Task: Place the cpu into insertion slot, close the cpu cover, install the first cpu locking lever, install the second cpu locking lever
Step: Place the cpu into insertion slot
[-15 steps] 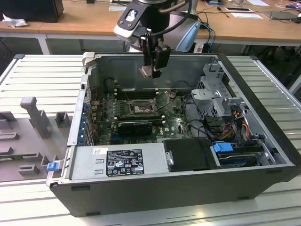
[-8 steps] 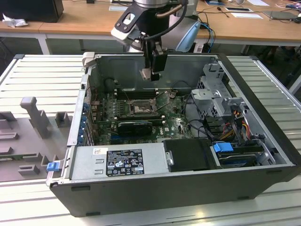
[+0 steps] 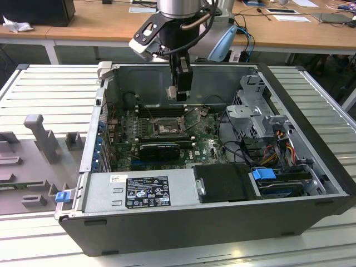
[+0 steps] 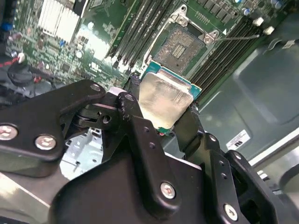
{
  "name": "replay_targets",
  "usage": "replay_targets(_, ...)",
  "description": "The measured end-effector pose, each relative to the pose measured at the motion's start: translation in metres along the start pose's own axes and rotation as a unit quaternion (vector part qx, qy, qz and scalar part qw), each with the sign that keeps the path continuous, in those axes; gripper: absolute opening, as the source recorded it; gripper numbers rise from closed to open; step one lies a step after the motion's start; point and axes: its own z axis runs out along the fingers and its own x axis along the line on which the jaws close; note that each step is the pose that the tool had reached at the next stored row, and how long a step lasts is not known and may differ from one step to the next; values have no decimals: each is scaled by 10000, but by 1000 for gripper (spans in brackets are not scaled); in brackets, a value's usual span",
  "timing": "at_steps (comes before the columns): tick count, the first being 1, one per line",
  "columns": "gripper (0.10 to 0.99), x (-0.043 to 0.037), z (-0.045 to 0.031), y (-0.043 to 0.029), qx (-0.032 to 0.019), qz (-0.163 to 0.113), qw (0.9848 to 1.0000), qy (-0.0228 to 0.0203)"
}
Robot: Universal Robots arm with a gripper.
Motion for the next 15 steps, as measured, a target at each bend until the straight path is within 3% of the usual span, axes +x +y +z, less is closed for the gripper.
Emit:
replay_targets(4, 541, -1, 107, -13, -1, 194, 9998, -16)
replay_targets(9, 541, -1, 164, -21, 0, 463, 9989, -37)
replay_targets(15, 541, -2, 257, -39, 16, 484, 9988, -39)
